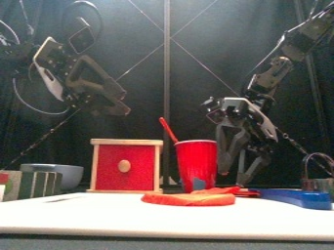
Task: Pick up top half of dough
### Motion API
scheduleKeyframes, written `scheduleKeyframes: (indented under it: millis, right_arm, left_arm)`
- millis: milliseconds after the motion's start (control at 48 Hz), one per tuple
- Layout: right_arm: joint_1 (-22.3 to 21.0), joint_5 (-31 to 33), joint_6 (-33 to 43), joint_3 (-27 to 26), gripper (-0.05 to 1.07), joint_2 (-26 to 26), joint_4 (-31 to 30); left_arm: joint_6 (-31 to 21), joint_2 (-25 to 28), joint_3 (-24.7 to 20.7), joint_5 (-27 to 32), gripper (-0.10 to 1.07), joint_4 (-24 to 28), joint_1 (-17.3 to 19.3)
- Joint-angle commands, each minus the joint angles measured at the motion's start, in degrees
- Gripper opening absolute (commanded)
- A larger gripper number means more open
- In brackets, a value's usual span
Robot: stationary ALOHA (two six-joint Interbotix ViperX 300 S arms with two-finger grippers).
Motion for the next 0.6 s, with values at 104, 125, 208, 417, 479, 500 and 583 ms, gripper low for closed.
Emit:
scheduleKeyframes:
  millis: [104, 125, 208, 417, 479, 500, 583]
  right_arm:
    - [0.3, -2.2, 0.2, -0.9, 0.99, 0.9, 0.5]
    - [0.3, -2.2, 0.2, -1.0, 0.99, 0.9, 0.5]
    - [0.3, -2.2, 0.3, -1.4, 0.99, 1.0, 1.0]
    - [1.2, -1.8, 0.4, -1.2, 0.92, 1.0, 2.8]
    - [1.5, -1.8, 0.4, -1.1, 0.87, 1.0, 3.1]
    - [1.6, -1.8, 0.4, -1.1, 0.85, 1.1, 3.1]
    - [1.6, -1.8, 0.4, -1.1, 0.76, 1.3, 3.1]
  left_arm:
    - [0.0, -0.1, -1.2, -0.3, 0.93, -0.1, 0.0]
    - [0.0, 0.0, -1.1, -0.3, 0.93, -0.1, 0.0]
    - [0.0, 0.0, -1.2, -0.3, 0.93, -0.1, 0.0]
    - [0.0, -0.1, -1.3, 0.0, 0.93, -0.1, 0.0]
    - [0.0, 0.0, -1.2, -0.1, 0.93, -0.1, 0.0]
    - [0.0, 0.0, -1.2, 0.0, 0.93, -0.1, 0.0]
    - [0.0, -0.1, -1.3, 0.0, 0.93, -0.1, 0.0]
